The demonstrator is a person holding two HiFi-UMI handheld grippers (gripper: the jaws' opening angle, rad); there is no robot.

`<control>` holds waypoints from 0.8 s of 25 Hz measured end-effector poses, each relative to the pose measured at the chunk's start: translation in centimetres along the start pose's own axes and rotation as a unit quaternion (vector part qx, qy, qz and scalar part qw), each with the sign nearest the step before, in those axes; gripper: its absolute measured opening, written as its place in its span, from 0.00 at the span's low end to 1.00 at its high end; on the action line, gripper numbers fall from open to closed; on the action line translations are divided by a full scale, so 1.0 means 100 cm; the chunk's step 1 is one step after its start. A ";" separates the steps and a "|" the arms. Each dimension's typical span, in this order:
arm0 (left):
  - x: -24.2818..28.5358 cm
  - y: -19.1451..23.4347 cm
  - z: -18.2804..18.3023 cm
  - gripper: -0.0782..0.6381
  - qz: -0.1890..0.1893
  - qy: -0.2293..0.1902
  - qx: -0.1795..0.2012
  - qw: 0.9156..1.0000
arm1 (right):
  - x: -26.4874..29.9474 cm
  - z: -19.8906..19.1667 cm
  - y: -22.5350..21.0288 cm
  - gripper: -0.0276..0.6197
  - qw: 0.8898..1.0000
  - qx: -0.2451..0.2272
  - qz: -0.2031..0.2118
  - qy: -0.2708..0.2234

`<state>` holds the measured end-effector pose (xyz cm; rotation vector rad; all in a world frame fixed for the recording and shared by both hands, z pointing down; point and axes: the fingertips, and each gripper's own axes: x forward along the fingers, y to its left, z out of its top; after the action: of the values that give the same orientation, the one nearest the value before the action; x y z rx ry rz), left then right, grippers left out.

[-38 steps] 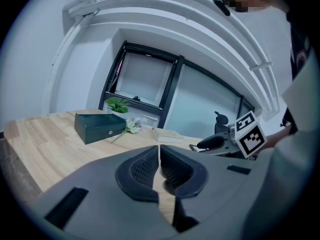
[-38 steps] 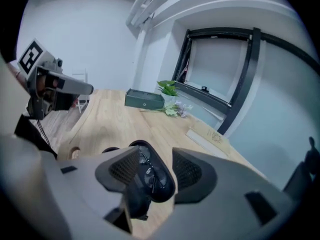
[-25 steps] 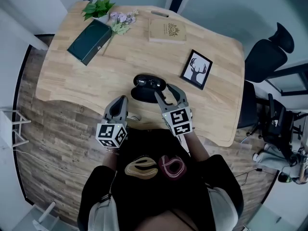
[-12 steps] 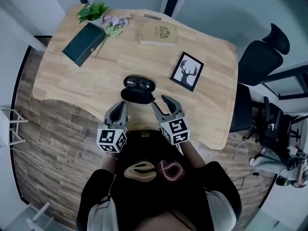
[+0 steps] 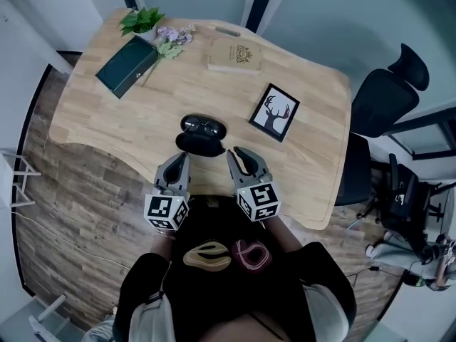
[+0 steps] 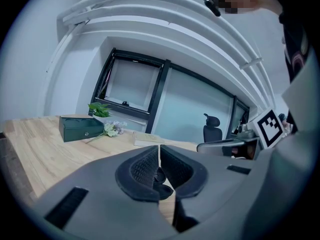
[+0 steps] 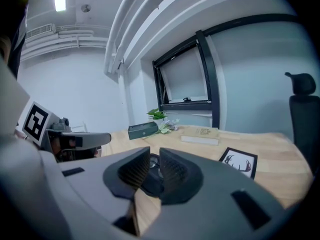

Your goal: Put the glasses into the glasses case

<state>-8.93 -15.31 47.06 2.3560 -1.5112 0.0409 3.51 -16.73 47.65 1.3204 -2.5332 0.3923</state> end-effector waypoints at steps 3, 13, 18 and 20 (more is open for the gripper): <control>0.001 -0.003 0.001 0.14 0.005 -0.004 -0.003 1.000 | -0.001 0.000 -0.004 0.11 1.000 -0.003 0.001 -0.001; -0.004 -0.007 0.008 0.14 0.016 -0.019 -0.009 1.000 | 0.008 -0.003 -0.001 0.06 0.999 -0.012 0.027 0.017; -0.004 -0.005 0.008 0.14 0.022 -0.019 -0.013 0.999 | 0.011 -0.010 -0.003 0.06 0.999 0.004 0.031 0.031; -0.003 -0.003 0.008 0.14 0.026 -0.020 -0.012 0.999 | 0.011 -0.009 -0.001 0.06 0.999 0.000 0.034 0.029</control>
<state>-8.91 -15.18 46.18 2.3108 -1.5832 -0.0121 3.09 -17.32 48.89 1.2069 -2.5350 0.4395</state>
